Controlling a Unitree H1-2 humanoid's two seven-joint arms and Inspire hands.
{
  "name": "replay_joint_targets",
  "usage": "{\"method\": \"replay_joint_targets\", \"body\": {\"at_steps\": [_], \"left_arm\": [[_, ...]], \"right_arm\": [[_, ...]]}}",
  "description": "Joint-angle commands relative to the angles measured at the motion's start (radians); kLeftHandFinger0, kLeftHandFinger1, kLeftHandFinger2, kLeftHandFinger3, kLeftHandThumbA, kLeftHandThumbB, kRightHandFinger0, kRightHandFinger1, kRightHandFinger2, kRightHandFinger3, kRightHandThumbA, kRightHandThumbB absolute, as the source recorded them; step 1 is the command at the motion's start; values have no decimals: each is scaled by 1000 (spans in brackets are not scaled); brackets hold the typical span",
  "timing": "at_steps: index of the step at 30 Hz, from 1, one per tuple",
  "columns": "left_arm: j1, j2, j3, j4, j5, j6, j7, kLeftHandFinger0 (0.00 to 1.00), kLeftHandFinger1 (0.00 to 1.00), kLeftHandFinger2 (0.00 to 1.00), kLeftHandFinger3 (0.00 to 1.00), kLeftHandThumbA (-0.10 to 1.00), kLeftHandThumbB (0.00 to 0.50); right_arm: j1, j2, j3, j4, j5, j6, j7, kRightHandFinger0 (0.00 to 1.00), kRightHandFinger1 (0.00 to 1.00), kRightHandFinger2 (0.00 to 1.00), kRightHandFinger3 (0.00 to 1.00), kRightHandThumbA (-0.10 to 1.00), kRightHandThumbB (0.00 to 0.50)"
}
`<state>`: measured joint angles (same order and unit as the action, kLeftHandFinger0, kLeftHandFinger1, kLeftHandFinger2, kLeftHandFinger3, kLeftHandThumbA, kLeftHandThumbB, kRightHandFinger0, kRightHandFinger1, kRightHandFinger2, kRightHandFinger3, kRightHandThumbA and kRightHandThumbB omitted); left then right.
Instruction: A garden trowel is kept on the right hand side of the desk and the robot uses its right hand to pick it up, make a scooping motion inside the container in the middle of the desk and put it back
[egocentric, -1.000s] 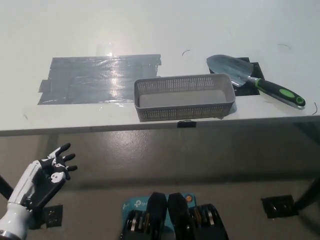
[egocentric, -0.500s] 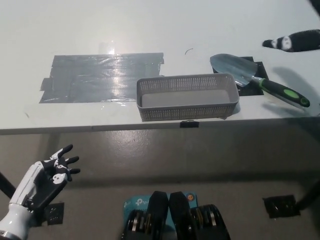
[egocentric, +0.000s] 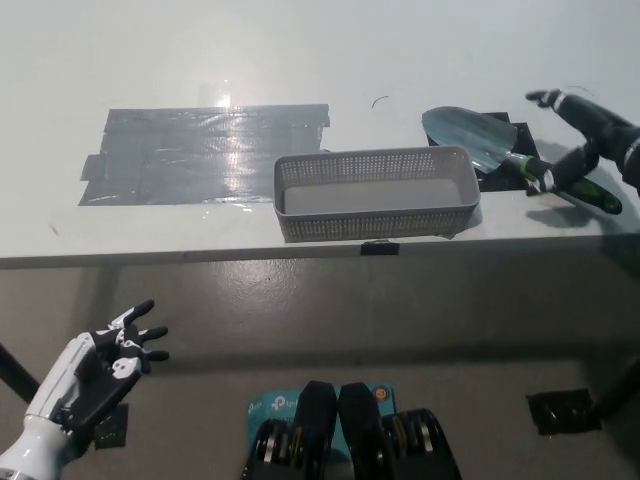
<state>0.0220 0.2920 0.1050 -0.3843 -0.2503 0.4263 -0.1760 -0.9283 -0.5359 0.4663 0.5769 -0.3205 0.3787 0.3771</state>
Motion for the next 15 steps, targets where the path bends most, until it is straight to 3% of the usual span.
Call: {"method": "replay_joint_targets", "body": {"at_steps": [1,5,8,15], "left_arm": [[0,19,-7,-24,10,-23,-16,749,819,1000,1000,399,26],[1,17,-7,-26,11,-23,-15,726,804,999,1000,376,20],[0,15,-8,-28,9,-14,-14,723,803,991,1000,371,20],[-4,23,-28,-26,12,-16,-29,727,794,985,1000,403,25]], "right_arm": [[-45,-24,-8,75,-59,-46,-22,1000,1000,1000,1000,941,500],[-48,-33,-15,131,-72,-90,-34,1000,1000,1000,1000,881,496],[-51,-28,-34,155,-65,-104,-39,1000,1000,1000,1000,873,481],[-23,6,-55,92,-54,-108,-17,1000,1000,1000,1000,876,500]]}}
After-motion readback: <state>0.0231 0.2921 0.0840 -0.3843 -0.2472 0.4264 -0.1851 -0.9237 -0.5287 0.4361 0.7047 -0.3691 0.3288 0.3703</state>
